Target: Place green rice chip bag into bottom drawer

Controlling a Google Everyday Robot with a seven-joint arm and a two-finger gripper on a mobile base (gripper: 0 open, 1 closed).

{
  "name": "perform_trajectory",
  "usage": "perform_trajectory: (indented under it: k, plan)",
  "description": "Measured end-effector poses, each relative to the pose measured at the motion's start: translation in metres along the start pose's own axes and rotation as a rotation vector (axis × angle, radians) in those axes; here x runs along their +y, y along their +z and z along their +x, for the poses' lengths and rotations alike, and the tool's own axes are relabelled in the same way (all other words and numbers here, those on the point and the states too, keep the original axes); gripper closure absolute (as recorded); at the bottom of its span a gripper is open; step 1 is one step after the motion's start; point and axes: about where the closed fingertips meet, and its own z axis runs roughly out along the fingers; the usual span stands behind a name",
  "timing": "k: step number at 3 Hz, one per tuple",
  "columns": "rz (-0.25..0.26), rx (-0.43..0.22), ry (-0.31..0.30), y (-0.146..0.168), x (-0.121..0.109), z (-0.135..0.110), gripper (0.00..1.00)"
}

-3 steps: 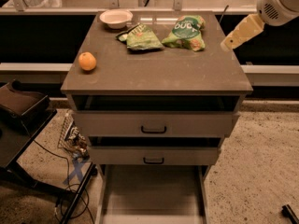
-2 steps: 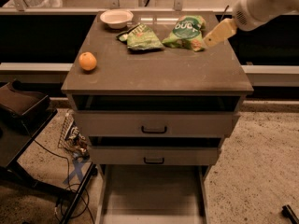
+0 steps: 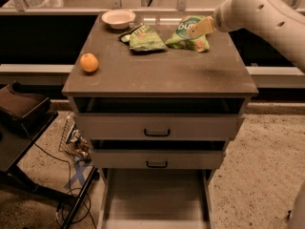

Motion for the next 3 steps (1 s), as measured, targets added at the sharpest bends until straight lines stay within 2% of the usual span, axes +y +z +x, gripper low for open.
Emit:
perform_trajectory:
  k: [1,2,3]
  plan:
    - [0.002,-0.020,0.030,0.002,0.001,-0.005,0.00]
    - [-0.014,-0.021,0.031,0.006,0.005,-0.004,0.00]
    - [-0.083,-0.047,0.064,0.029,0.020,-0.007,0.00]
